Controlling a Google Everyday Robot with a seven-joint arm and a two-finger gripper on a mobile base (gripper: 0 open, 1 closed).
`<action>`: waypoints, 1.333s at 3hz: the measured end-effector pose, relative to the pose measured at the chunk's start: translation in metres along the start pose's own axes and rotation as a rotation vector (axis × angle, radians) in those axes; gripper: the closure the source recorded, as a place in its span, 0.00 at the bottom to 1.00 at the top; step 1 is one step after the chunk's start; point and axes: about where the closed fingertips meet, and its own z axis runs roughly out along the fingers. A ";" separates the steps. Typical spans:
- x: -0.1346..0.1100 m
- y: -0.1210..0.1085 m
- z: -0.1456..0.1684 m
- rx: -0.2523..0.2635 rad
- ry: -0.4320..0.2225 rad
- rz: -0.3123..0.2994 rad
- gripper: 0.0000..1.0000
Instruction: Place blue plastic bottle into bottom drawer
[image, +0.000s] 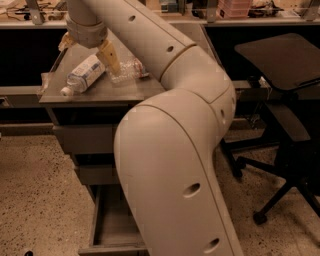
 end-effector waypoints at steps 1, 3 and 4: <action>-0.009 -0.016 0.029 -0.030 -0.032 0.023 0.00; -0.011 -0.025 0.074 -0.065 -0.059 0.016 0.24; -0.012 -0.025 0.079 -0.081 -0.061 0.019 0.47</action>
Offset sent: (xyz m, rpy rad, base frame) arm 0.0185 0.0456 -0.0645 -0.0449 0.1235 0.0057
